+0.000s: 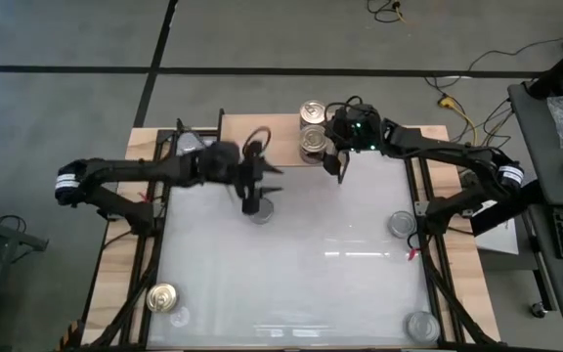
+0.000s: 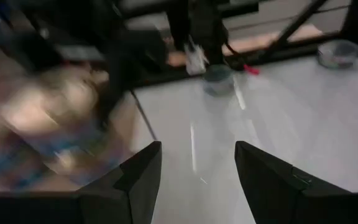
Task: Stack canned seafood by type on shelf
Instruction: Stack the blue-pink tuna can on top of the other blue-pink tuna can on the shelf
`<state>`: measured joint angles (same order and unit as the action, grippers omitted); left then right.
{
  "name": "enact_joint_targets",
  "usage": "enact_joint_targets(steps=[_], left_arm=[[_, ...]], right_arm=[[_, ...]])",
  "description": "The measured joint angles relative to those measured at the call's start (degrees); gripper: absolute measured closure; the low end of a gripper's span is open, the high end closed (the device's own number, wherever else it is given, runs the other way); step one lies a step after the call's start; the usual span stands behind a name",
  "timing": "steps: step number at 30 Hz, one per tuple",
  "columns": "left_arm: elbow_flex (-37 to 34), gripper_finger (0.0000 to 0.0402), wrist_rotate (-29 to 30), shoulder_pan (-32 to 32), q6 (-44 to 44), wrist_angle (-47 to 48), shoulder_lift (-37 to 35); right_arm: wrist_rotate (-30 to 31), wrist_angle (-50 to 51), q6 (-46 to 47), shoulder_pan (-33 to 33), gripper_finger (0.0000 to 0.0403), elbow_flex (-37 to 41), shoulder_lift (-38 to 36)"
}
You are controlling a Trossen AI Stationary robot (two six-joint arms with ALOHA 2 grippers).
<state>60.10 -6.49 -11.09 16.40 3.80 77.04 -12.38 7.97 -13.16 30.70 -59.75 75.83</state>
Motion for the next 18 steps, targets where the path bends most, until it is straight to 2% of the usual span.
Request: enact_joint_targets(steps=[5,10,18], left_arm=[[9.17,0.0213,-0.09,-4.93,4.51,1.63,4.50],[17.99,0.0213,-0.21,-7.09,8.25,4.67,11.29],[27.24,0.0212,-0.39,-9.93,8.32,5.45,22.02]], right_arm=[[-0.06,0.04,0.95,0.44,0.0037,0.18,1.76],[0.36,0.04,1.19,0.53,0.0037,0.25,2.06],[0.28,1.04,1.36,1.23,0.0035,0.25,1.97]])
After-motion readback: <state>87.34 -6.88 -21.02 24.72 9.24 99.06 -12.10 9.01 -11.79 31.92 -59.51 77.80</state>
